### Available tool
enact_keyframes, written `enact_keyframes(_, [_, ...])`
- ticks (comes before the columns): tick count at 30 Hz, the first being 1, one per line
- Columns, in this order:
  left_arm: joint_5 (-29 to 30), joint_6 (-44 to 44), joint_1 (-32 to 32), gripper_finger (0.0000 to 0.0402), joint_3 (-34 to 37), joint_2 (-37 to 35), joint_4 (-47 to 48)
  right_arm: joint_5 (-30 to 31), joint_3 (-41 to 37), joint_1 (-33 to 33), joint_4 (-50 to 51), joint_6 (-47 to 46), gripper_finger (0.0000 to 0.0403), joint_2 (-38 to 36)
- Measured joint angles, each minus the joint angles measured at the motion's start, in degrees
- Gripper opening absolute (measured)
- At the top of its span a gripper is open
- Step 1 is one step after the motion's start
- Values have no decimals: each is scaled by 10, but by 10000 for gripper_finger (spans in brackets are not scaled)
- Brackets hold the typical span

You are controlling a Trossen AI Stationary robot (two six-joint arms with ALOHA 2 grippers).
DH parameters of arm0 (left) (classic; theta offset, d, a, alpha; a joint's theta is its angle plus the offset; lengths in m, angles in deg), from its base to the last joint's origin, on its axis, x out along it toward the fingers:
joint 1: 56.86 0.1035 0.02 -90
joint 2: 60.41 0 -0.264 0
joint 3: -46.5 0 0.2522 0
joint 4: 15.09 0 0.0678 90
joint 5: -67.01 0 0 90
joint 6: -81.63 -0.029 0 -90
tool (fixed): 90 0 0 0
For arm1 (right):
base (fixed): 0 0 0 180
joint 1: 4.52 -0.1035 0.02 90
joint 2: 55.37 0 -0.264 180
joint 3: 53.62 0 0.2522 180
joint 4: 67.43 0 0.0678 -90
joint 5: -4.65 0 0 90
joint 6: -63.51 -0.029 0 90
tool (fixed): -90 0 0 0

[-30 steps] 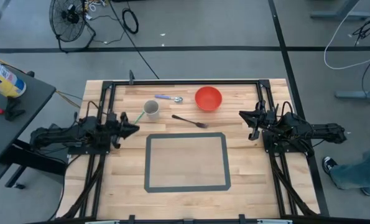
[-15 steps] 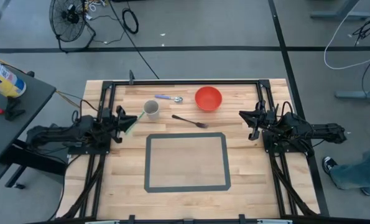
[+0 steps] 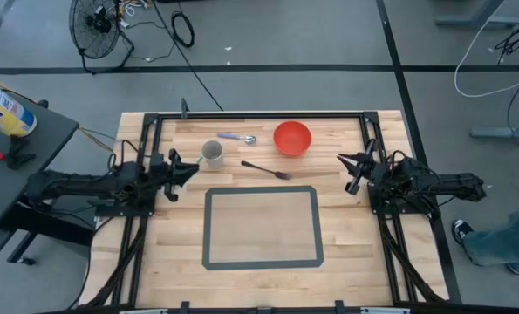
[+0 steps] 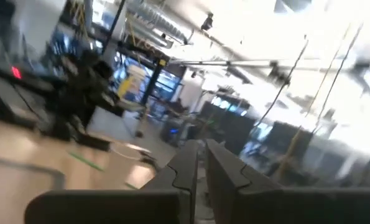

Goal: Pick & Place Utensil
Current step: Put the orange bowl on the brown mat

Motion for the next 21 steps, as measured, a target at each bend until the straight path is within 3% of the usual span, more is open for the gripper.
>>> enact_keyframes(4, [0,-6,0,48,0,17,-41,-25,0,0,-6,46,34,0])
enact_keyframes(9, [3,-16,0,48,0,31,-41,-112,0,0,-27,-38,34,0])
enact_keyframes(18, [6,-42,1,48,-6,89,-83,-191,0,0,-142,-185,34,0])
enact_keyframes(21, [13,-42,1,48,-6,110,-107,-187,0,0,-165,-250,34,0])
